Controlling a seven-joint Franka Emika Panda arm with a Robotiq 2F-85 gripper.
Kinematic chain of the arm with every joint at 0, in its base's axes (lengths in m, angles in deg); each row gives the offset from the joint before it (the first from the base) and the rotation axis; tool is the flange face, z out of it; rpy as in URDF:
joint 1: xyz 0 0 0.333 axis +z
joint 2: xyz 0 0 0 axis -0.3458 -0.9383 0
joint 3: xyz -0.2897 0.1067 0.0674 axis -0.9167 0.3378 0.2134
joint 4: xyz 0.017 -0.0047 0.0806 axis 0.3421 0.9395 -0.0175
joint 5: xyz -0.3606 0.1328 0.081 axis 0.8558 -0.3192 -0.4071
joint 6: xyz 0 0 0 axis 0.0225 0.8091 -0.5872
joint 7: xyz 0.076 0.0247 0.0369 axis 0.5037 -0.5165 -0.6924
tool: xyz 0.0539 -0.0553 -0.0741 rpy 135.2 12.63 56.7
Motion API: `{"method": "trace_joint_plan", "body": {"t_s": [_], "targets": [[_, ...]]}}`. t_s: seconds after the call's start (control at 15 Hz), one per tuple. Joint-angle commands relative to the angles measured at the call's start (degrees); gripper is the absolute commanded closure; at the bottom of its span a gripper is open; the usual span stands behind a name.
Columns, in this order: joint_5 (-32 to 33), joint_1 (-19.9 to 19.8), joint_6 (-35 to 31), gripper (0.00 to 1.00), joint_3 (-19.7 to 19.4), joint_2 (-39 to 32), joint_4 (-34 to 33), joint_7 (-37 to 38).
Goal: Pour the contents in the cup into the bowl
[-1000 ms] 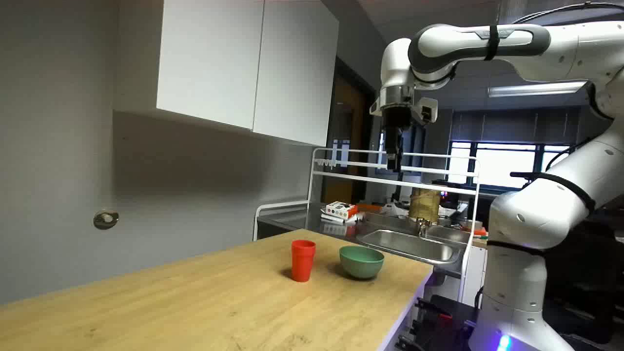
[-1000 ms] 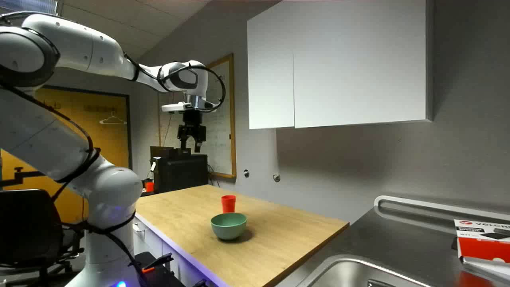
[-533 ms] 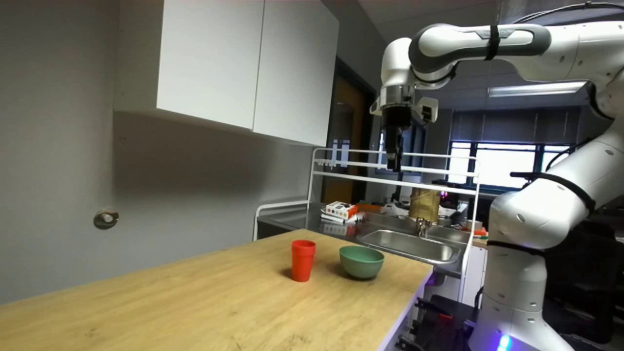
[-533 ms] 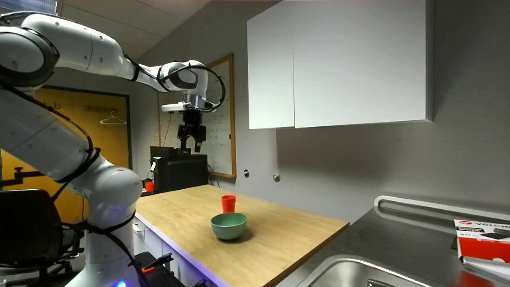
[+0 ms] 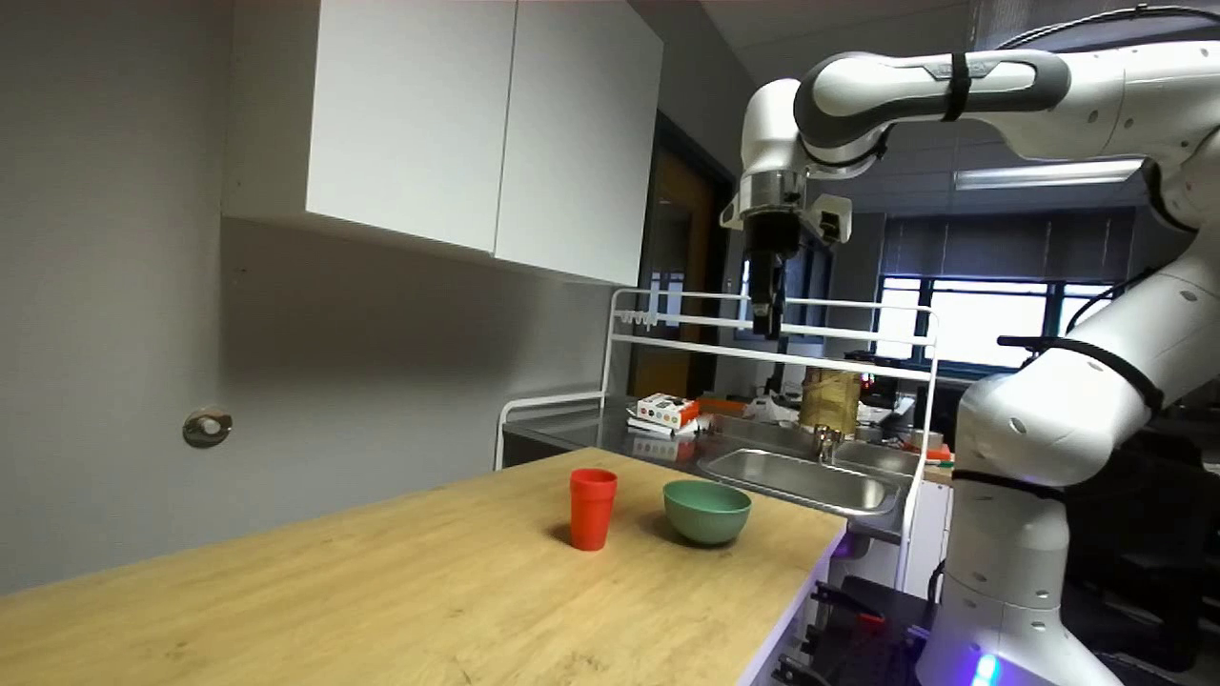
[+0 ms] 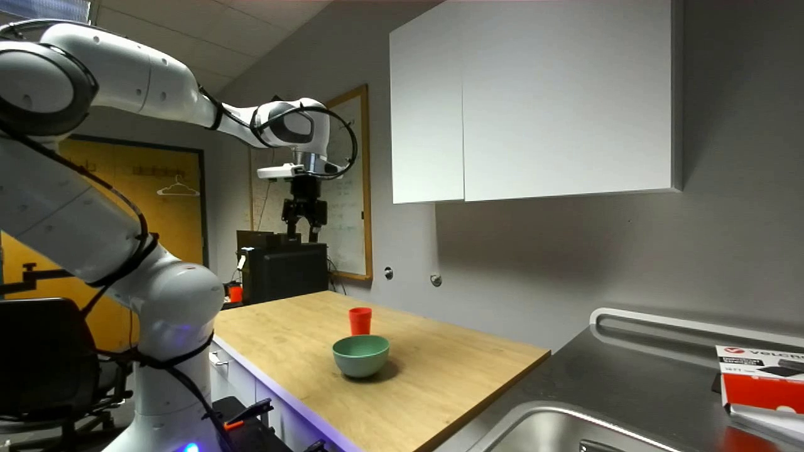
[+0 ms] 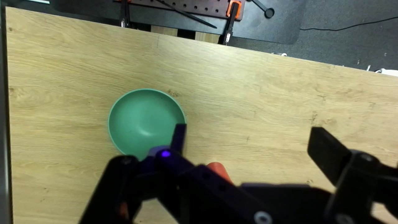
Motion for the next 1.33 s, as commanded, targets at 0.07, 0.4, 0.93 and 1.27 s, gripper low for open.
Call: {"method": "trace_joint_plan", "body": {"t_s": [0.07, 0.4, 0.93, 1.27], "targets": [[-1.12, -0.52, -7.31, 0.0, 0.45, -7.17, -0.47, -0.57], [-1.31, 0.01, -18.8, 0.0, 1.15, -19.95, -2.82, -0.32], [-3.09, 2.58, -23.63, 0.0, 4.12, -41.43, -13.97, -0.63], [-2.35, 2.54, -22.77, 0.0, 5.14, -50.55, -20.93, -0.62]]}}
